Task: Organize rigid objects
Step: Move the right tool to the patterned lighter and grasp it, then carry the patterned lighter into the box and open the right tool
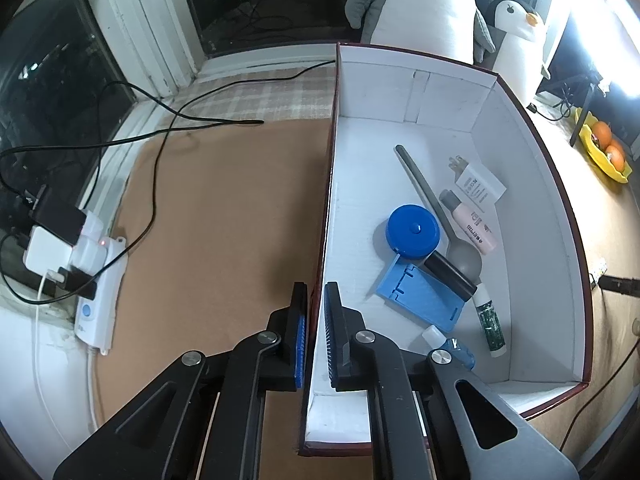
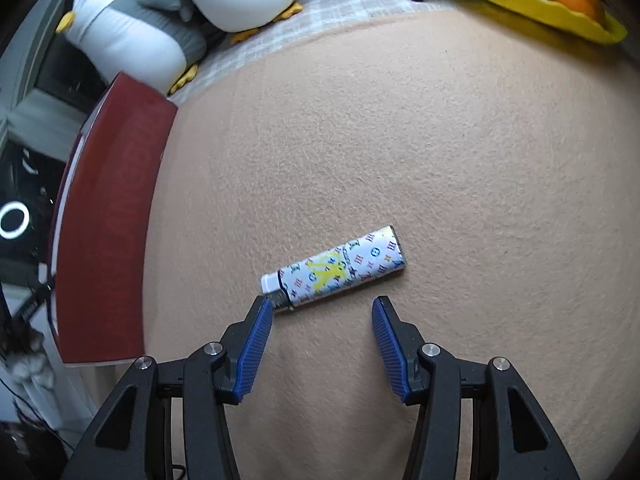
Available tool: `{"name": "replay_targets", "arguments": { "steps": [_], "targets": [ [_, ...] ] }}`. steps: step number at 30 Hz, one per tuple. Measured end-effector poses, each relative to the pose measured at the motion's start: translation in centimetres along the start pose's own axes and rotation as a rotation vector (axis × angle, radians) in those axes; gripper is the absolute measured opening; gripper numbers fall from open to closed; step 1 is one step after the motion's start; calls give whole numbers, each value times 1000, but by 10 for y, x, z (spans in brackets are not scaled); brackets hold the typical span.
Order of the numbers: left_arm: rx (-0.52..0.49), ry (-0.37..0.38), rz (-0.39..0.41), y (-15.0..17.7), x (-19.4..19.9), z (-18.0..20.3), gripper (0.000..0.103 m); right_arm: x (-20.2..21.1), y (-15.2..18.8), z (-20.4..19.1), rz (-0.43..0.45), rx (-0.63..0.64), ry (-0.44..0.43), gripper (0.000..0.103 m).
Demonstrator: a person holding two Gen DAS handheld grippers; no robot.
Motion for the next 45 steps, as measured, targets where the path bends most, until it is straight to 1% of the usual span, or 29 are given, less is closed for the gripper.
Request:
{"name": "replay_targets", "arguments": {
  "steps": [4, 6, 11, 12, 13, 14, 18, 21, 24, 28, 32, 35, 36, 42, 44, 45],
  "targets": [
    [2, -1, 5, 0, 1, 0, 7, -4, -12, -9, 2, 14, 23, 48],
    [3, -1, 7, 0, 1, 0, 7, -7, -19, -17, -5, 32, 34, 46],
    [18, -2, 11, 1, 1, -3, 7, -18, -35, -32, -20, 107, 101, 42],
    [21, 0, 11, 1, 1, -3, 7, -20, -39, -35, -22, 124, 116, 40],
    [24, 0, 12, 1, 1, -3, 7, -22, -41, -37, -26, 140, 130, 36],
    [26, 0, 11, 1, 1, -4, 7, -24, -44, -40, -28, 162, 155, 35],
    [44, 5, 16, 4, 2, -5, 7, -31, -50, -52, -39, 274, 251, 21],
    [64, 11, 19, 6, 3, -7, 7, -34, -49, -57, -34, 318, 279, 21],
    [79, 19, 22, 7, 3, -8, 7, -33, -48, -57, -22, 309, 272, 21],
    [96, 30, 30, 8, 6, -9, 7, -25, -39, -56, -11, 283, 234, 21],
    [99, 39, 39, 11, 8, -9, 7, -11, -36, -69, 26, 293, 221, 21],
    [103, 50, 36, 12, 8, -10, 7, 4, -38, -85, 63, 317, 210, 21],
    [105, 52, 37, 12, 8, -10, 7, 10, -38, -91, 70, 352, 193, 21],
    [114, 66, 37, 12, 8, -11, 7, 33, -43, -136, 140, 407, 150, 21],
    [114, 71, 38, 12, 8, -11, 12, 40, -42, -154, 156, 433, 128, 21],
    [116, 74, 40, 12, 8, -11, 12, 43, -42, -162, 168, 439, 123, 21]
  ]
}}
Point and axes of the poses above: each gripper's, at about its wrist camera, not at the fingertips, and x roughly against the way its jaws point, z to its right, y to its underside, the point moved 3 cm from there along -x, roughly the way its jaws point, and after that the axes turned 9 degrees about x, right-handed, at the moved point
